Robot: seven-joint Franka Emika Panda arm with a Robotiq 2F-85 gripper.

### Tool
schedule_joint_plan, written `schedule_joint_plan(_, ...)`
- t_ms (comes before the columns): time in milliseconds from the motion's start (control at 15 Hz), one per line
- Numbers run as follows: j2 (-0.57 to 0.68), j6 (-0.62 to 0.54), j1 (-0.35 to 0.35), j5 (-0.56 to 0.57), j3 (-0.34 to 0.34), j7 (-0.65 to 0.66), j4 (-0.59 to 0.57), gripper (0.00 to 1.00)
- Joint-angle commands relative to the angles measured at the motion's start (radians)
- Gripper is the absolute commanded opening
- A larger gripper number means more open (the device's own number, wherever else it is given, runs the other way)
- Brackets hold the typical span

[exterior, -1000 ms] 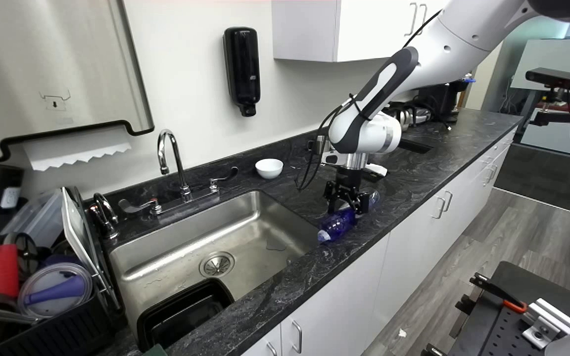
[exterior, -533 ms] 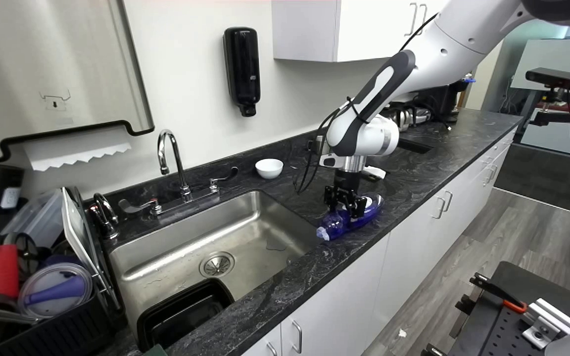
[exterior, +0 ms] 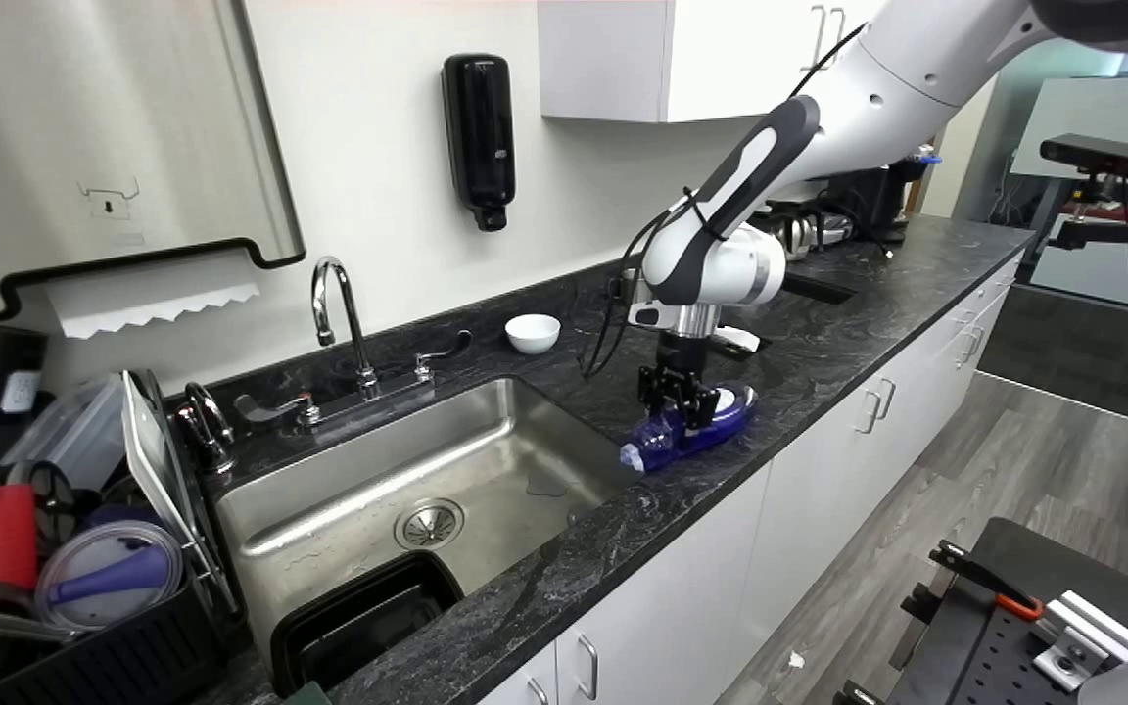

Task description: Pour some of the soap in the sink

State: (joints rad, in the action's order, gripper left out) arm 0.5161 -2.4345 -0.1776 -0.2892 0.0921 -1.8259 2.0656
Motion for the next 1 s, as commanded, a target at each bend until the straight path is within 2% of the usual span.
schedule_joint_plan(0,0.015,0.039,-0.043,-0.047,0.043,-0.008,-0.040,0.41)
schedule_joint_plan(533,0.008,0.047,-0.128,-0.282,0.093,-0.028,-0.085,0.34)
schedule_joint_plan(933,-0.006,0.033,-0.140,-0.408,0.089,-0.053,-0.092,0.34)
